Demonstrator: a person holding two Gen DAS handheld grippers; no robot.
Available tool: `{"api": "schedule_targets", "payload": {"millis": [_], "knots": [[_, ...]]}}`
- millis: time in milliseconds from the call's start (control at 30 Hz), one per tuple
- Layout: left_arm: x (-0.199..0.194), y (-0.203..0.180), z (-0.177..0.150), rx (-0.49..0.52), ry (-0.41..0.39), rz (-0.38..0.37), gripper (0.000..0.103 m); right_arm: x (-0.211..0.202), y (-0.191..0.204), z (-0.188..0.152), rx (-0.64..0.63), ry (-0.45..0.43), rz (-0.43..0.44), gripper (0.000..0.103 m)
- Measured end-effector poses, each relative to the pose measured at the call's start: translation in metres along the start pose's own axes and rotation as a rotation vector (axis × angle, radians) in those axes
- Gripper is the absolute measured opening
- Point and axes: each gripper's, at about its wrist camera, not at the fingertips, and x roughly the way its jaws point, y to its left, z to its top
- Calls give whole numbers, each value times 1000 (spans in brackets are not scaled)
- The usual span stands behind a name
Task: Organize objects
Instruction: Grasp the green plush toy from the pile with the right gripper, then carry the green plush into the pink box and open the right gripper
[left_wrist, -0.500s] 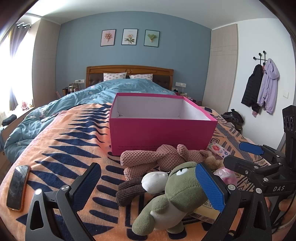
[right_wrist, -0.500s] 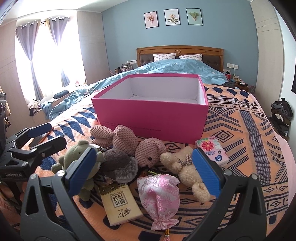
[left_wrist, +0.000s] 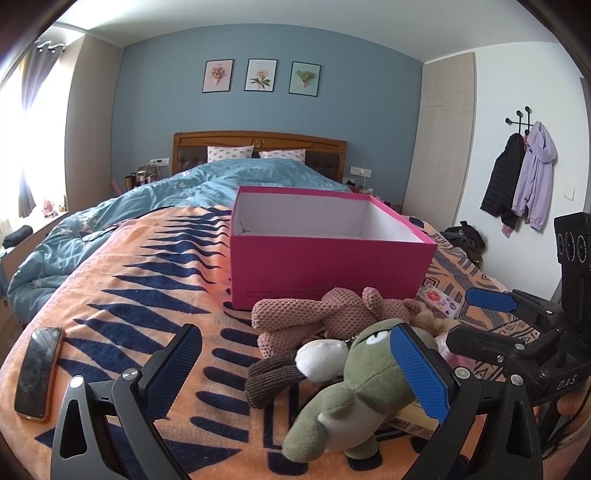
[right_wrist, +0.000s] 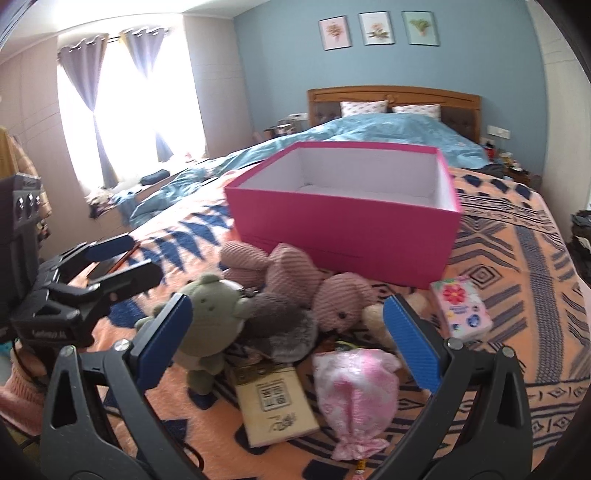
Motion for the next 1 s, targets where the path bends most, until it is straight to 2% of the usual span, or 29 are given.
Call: {"api": "schedule_targets", "payload": {"millis": [200,300,400,467,500,733,833,1000], "knots": [[-11,21,-6,-20,-6,-18,103,13,28,2,-115,45,88,97],[-15,29,-10,-35,-3,-38,103,23,42,4,-157,82,150,86],[-17,33,-14,-30,5,-50,103,38,51,8,-197,129,162,77],[-16,33,-17,-23,18,-57,103,48,52,8,-197,177,183,63],[-15,33,-19,-19,27,-62,103,51,52,7,-197,188,184,61],[-11,24,-27,3,76,-178,103,40,32,12,-85,194,254,55],[-14,16,-25,25,67,-247,103,30,20,25,-18,154,265,55],[-9,6,-12,52,56,-313,100,14,3,50,56,83,283,55]]}}
